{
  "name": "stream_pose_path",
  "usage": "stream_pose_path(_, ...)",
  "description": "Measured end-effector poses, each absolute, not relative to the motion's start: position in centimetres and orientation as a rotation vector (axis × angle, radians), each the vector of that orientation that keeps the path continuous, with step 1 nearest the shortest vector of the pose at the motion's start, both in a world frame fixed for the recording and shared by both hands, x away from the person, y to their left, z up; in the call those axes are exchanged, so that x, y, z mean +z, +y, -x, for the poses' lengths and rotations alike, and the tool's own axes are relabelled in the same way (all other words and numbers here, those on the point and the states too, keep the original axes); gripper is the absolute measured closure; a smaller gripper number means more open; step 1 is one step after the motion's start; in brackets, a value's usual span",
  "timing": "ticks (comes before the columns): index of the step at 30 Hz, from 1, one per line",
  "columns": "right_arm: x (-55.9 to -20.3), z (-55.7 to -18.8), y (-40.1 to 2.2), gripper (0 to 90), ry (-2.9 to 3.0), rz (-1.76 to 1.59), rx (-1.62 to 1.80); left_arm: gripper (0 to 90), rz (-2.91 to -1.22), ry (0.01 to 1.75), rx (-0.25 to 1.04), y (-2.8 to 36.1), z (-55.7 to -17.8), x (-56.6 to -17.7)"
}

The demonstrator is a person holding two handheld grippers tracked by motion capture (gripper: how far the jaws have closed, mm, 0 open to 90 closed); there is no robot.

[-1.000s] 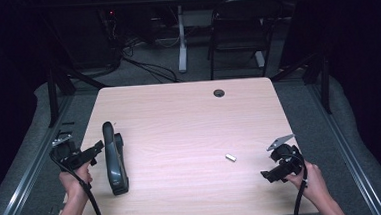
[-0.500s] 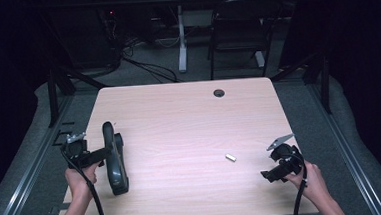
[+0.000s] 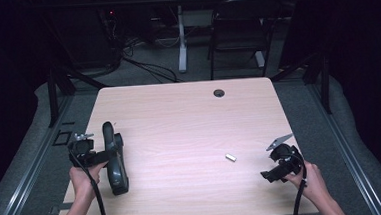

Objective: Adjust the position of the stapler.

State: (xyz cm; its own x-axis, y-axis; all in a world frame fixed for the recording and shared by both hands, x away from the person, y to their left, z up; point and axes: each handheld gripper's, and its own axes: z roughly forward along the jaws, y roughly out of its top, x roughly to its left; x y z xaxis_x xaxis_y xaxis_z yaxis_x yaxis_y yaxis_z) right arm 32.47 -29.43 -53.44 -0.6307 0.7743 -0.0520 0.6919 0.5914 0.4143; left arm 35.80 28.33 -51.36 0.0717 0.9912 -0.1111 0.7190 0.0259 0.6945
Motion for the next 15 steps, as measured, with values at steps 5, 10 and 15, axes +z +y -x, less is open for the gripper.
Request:
stream_pose_path(5,-53.6,-32.5,-29.4,4.4,2.597,-1.218,0.545,15.5,-1.781,1.694,0.599,27.8,-35.8,-51.4)
stream_pose_path(10,-53.7,-32.6,-29.2,6.6,2.619,-1.213,0.525,29.1,-1.828,1.662,0.588,27.2,-35.9,-51.4)
stream_pose_path(15,-53.5,-32.5,-29.2,6.8,2.61,-1.219,0.541,39.7,-1.852,1.642,0.606,26.7,-36.0,-51.6)
